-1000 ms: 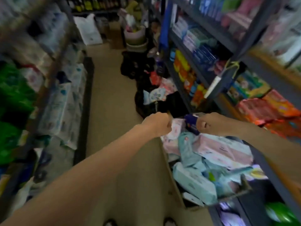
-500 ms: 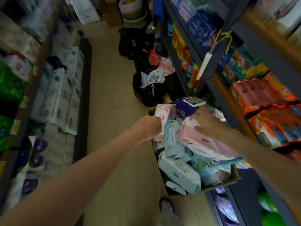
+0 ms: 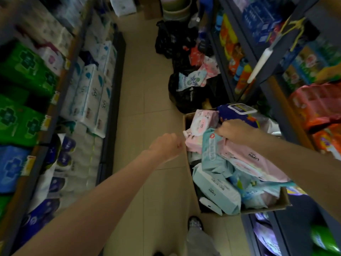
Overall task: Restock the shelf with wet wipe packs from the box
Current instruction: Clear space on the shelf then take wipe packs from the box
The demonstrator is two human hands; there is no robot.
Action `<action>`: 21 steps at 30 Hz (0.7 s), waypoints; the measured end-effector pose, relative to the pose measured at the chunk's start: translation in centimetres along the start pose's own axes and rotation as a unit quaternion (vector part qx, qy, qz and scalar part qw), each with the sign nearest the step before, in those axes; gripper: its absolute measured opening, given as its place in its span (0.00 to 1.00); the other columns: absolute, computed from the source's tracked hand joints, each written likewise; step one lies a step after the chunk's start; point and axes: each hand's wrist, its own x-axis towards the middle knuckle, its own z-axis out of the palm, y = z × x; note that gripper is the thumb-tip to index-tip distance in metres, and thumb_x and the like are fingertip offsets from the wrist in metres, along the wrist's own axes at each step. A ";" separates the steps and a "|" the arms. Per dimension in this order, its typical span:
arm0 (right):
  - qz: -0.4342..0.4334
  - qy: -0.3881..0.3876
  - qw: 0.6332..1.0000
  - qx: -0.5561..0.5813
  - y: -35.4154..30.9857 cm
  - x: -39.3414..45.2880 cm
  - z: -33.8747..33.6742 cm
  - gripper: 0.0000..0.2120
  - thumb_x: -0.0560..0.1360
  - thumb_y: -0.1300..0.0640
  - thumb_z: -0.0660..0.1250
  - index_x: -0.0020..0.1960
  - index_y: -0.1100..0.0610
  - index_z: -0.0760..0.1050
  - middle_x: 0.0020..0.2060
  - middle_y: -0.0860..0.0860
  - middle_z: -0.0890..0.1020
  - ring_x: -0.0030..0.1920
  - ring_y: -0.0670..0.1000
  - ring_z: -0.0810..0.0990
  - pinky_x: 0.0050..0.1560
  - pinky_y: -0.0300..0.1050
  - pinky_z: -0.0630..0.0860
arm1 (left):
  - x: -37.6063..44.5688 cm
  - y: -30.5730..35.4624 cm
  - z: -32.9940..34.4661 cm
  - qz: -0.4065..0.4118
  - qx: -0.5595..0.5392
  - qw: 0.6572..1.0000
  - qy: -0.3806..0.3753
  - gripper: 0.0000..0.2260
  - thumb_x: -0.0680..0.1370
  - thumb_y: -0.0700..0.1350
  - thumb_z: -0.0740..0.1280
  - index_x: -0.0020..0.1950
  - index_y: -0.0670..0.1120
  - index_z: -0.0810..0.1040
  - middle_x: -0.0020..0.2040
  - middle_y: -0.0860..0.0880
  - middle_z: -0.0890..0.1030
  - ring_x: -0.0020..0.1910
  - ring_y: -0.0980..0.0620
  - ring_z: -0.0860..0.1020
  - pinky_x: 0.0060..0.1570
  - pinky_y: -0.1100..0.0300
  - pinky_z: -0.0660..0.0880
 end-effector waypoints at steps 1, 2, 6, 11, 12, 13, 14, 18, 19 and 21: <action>0.007 0.005 1.000 0.015 -0.2 -0.4 -0.1 0.14 0.79 0.62 0.54 0.63 0.57 0.71 0.60 0.56 0.75 0.61 0.56 0.75 0.51 0.49 0.73 | 0.0 0.1 -0.2 0.006 0.000 1.000 0.005 0.11 0.77 0.42 0.59 0.54 0.41 0.78 0.53 0.41 0.80 0.52 0.42 0.78 0.52 0.51 0.76; 0.017 0.010 0.999 0.038 -0.2 -0.8 -0.2 0.14 0.79 0.61 0.55 0.62 0.57 0.72 0.59 0.56 0.76 0.60 0.56 0.75 0.50 0.48 0.73 | 0.0 0.5 -0.6 0.013 0.001 1.000 0.018 0.11 0.77 0.41 0.59 0.54 0.41 0.78 0.53 0.42 0.80 0.52 0.42 0.78 0.51 0.52 0.76; 0.042 0.109 0.980 0.159 1.1 -5.0 -2.7 0.11 0.73 0.63 0.62 0.52 0.55 0.77 0.51 0.56 0.78 0.55 0.57 0.77 0.48 0.46 0.71 | -0.1 2.0 -1.6 0.064 -0.033 0.997 0.027 0.19 0.75 0.45 0.66 0.64 0.45 0.69 0.62 0.47 0.76 0.55 0.46 0.75 0.48 0.60 0.68; 0.026 0.322 0.908 0.266 1.1 -9.8 -12.2 0.06 0.70 0.66 0.63 0.42 0.62 0.79 0.36 0.60 0.80 0.39 0.59 0.80 0.39 0.49 0.73 | -3.1 1.6 -4.5 0.092 -0.275 0.957 -0.002 0.47 0.65 0.47 0.78 0.74 0.50 0.49 0.66 0.54 0.66 0.66 0.51 0.68 0.63 0.60 0.71; 0.007 0.371 0.891 0.260 0.6 -10.0 -14.8 0.07 0.70 0.65 0.63 0.41 0.62 0.80 0.35 0.59 0.82 0.38 0.58 0.80 0.38 0.47 0.73 | -4.5 0.7 -6.3 0.086 -0.315 0.944 0.038 0.44 0.67 0.44 0.77 0.73 0.47 0.51 0.64 0.55 0.65 0.65 0.54 0.68 0.59 0.66 0.71; -0.006 0.411 0.876 0.254 0.0 -10.0 -17.6 0.06 0.69 0.64 0.64 0.41 0.61 0.81 0.35 0.58 0.83 0.38 0.58 0.81 0.38 0.46 0.72 | -6.3 -0.6 -8.3 0.079 -0.337 0.936 0.062 0.39 0.69 0.43 0.75 0.72 0.48 0.54 0.61 0.56 0.66 0.63 0.56 0.69 0.51 0.72 0.72; -0.012 0.442 0.861 0.253 -0.5 -10.0 -20.4 0.06 0.69 0.64 0.66 0.41 0.61 0.81 0.36 0.57 0.84 0.39 0.57 0.82 0.38 0.44 0.71 | -8.2 -2.1 -10.2 0.071 -0.347 0.933 0.066 0.34 0.70 0.43 0.74 0.70 0.49 0.57 0.61 0.57 0.68 0.59 0.59 0.71 0.44 0.74 0.73; -0.053 0.537 0.799 0.265 -3.9 -10.1 -31.9 0.09 0.69 0.68 0.65 0.42 0.58 0.82 0.38 0.54 0.85 0.40 0.54 0.83 0.41 0.47 0.76 | -15.8 -8.9 -14.5 0.038 -0.340 0.933 0.109 0.40 0.67 0.52 0.75 0.73 0.50 0.57 0.65 0.56 0.70 0.64 0.56 0.71 0.61 0.62 0.71; -0.073 0.556 0.785 0.264 -5.3 -10.2 -34.8 0.10 0.70 0.69 0.65 0.43 0.58 0.83 0.39 0.53 0.85 0.41 0.52 0.83 0.43 0.47 0.77 | -17.6 -10.4 -15.2 0.044 -0.348 0.926 0.139 0.44 0.65 0.54 0.75 0.74 0.50 0.55 0.67 0.56 0.67 0.68 0.55 0.67 0.66 0.59 0.68; -0.119 0.590 0.755 0.260 -8.8 -10.6 -40.2 0.10 0.71 0.69 0.65 0.43 0.58 0.83 0.39 0.51 0.85 0.41 0.47 0.82 0.43 0.40 0.78 | -21.5 -12.3 -16.7 0.070 -0.380 0.903 0.189 0.46 0.67 0.49 0.76 0.76 0.52 0.48 0.70 0.57 0.60 0.71 0.56 0.62 0.67 0.60 0.65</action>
